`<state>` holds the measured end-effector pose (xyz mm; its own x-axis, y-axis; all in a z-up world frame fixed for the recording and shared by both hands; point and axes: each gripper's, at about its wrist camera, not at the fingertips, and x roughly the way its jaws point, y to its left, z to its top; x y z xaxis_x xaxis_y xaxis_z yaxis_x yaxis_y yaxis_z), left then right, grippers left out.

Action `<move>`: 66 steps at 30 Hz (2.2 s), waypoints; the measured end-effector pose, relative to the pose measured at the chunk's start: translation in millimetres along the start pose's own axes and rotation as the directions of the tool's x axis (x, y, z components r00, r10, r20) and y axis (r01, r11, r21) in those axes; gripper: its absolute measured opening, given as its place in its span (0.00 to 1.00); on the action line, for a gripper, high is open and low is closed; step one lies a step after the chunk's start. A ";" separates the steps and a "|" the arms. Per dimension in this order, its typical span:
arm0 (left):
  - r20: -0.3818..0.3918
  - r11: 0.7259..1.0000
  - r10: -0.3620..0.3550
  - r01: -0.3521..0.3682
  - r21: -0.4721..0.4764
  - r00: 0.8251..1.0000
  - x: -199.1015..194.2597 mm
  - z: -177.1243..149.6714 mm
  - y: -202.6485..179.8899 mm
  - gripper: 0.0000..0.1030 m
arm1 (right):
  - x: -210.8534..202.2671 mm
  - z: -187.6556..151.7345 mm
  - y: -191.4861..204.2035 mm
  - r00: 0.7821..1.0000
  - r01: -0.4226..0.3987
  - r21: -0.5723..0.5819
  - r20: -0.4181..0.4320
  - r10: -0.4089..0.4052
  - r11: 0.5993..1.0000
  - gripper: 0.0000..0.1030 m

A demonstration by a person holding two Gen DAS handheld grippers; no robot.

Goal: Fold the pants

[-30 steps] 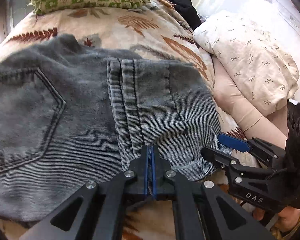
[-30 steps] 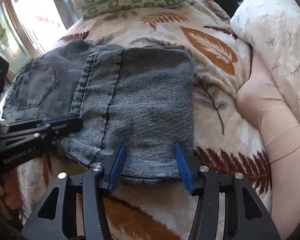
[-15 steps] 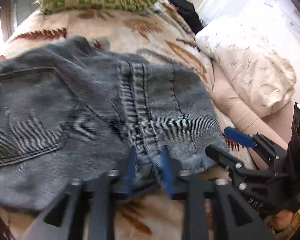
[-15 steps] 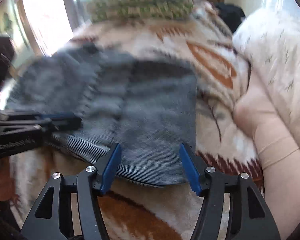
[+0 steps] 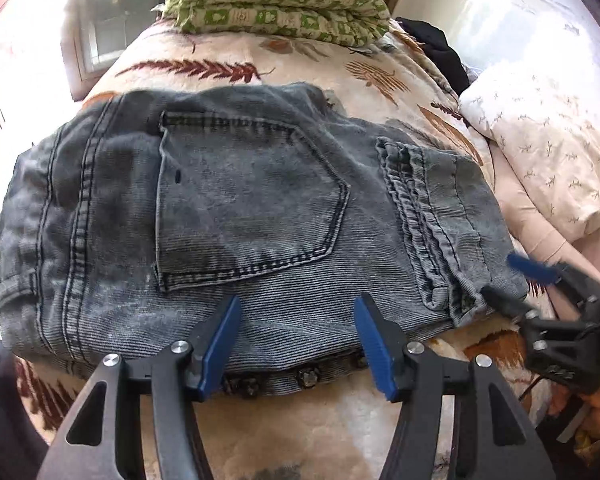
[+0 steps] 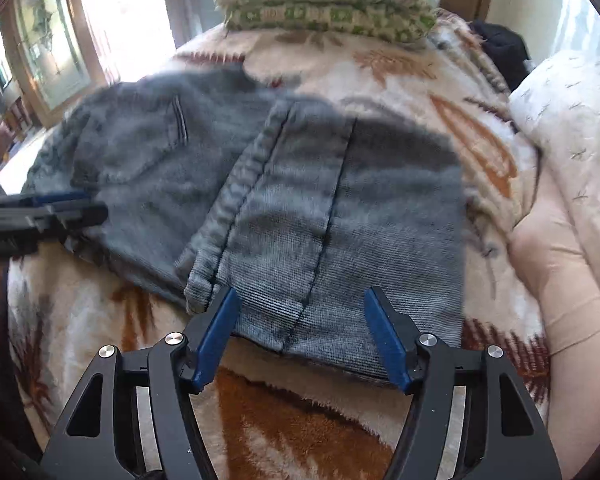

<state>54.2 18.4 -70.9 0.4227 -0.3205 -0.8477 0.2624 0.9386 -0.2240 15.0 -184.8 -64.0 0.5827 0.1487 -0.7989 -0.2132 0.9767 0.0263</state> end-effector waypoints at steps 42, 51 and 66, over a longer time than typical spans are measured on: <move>-0.042 0.919 0.068 -0.079 -0.385 0.997 -20.6 32.9 206.0 0.87 | 46.1 20.7 258.7 0.968 -0.046 -0.659 0.155 0.195 0.751 0.28; -0.008 0.891 -0.021 0.015 -0.453 1.000 -32.2 36.7 211.3 0.87 | 23.8 49.1 223.4 0.948 -0.195 -0.467 0.134 0.288 0.862 0.17; 0.078 0.821 -0.104 0.130 -0.555 0.991 -38.5 36.2 194.7 0.25 | 20.6 50.1 219.6 0.942 -0.231 -0.417 0.130 0.310 0.879 0.17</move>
<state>120.5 208.9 -64.5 0.4596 -0.4254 -0.7796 -0.2113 0.8002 -0.5612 19.4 40.6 -44.6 0.5851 0.4628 -0.6659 -0.6491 0.7595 -0.0425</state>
